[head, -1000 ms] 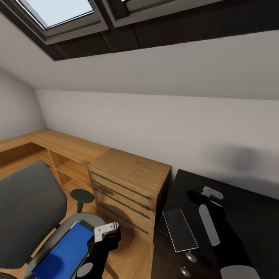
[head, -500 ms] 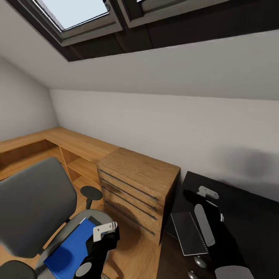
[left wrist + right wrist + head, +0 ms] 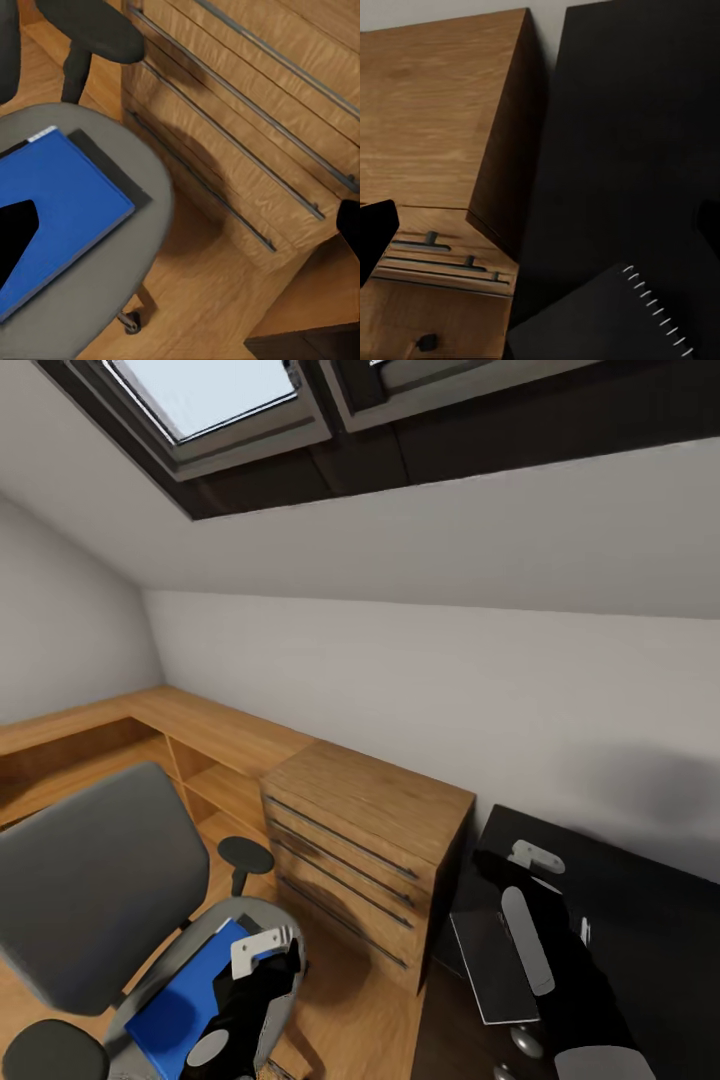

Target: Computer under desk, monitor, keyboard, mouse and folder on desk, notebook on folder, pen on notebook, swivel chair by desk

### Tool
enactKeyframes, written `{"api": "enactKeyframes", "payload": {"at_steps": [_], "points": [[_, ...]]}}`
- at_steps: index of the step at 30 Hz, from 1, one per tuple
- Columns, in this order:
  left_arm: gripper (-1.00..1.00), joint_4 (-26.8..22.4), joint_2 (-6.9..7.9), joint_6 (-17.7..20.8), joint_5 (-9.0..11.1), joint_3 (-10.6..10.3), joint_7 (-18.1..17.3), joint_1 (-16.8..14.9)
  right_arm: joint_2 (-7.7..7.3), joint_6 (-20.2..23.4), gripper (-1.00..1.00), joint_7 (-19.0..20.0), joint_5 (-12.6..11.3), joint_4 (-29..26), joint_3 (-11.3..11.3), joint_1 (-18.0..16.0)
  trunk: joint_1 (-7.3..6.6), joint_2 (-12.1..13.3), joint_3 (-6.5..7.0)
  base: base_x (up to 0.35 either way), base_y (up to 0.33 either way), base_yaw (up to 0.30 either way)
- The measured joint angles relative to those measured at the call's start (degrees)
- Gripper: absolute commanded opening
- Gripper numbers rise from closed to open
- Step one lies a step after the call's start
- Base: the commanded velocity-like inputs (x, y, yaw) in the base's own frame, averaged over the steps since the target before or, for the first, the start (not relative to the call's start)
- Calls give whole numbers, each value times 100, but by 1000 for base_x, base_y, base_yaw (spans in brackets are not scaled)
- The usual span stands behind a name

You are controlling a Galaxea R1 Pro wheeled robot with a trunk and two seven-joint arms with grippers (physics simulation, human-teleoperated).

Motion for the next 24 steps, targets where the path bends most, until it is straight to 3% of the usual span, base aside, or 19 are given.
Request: {"api": "enactKeyframes", "payload": {"at_steps": [7,24], "points": [[100,-1,-2,0,0,177,0,0,1,-9,100,3,0,15,8,0,0,0,0,0,0,267],[100,-1,1,0,1,227,0,0,9,-12,100,8,0,30,30,0,0,0,0,0,0,277]]}}
